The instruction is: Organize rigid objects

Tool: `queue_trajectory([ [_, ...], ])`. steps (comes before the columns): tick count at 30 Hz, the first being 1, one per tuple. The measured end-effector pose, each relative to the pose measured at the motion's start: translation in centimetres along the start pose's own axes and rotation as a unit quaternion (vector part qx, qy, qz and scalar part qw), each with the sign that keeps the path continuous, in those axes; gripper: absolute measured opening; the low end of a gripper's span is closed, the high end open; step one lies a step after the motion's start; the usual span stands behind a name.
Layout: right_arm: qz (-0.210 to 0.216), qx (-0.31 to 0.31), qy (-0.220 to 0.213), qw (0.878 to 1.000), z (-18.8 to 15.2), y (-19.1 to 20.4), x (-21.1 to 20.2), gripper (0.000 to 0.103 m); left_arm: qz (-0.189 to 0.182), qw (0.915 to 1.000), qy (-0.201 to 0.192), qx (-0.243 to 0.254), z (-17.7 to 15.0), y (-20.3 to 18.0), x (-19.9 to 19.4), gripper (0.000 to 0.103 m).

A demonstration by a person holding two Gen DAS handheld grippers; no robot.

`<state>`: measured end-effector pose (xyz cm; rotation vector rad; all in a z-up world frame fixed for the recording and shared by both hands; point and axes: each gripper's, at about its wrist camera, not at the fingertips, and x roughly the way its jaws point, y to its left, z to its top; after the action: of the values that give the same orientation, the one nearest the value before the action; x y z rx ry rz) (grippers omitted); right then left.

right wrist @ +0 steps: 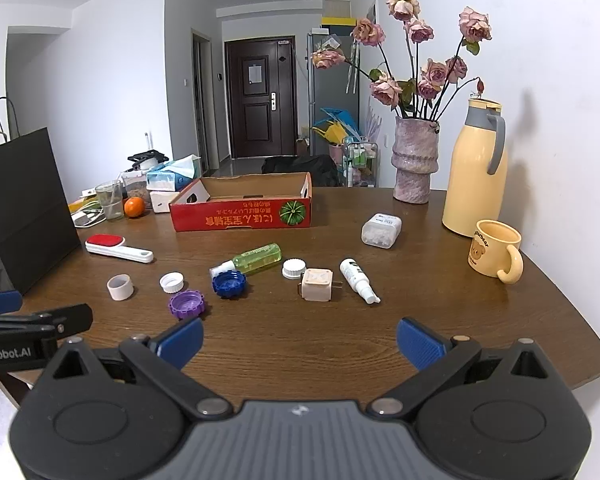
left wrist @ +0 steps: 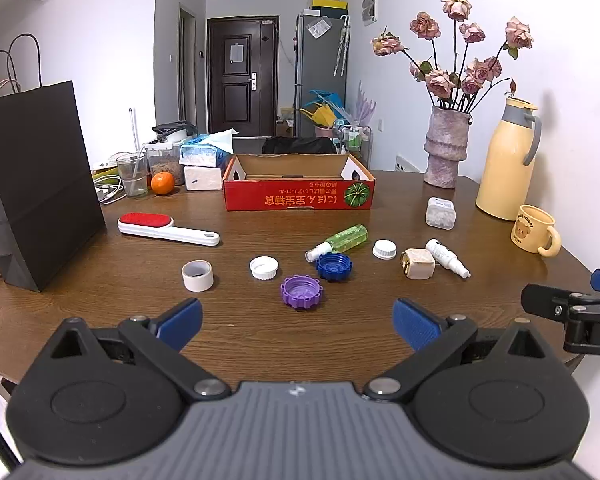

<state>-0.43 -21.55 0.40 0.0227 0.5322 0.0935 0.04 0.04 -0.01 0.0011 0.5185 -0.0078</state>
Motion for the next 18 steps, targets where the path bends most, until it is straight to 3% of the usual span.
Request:
queue_trajectory([
  [18, -0.004, -0.005, -0.005, 1.000, 0.01, -0.08, 0.08, 0.103, -0.001, 1.0000, 0.000, -0.002, 0.39, 0.36, -0.12, 0.103],
])
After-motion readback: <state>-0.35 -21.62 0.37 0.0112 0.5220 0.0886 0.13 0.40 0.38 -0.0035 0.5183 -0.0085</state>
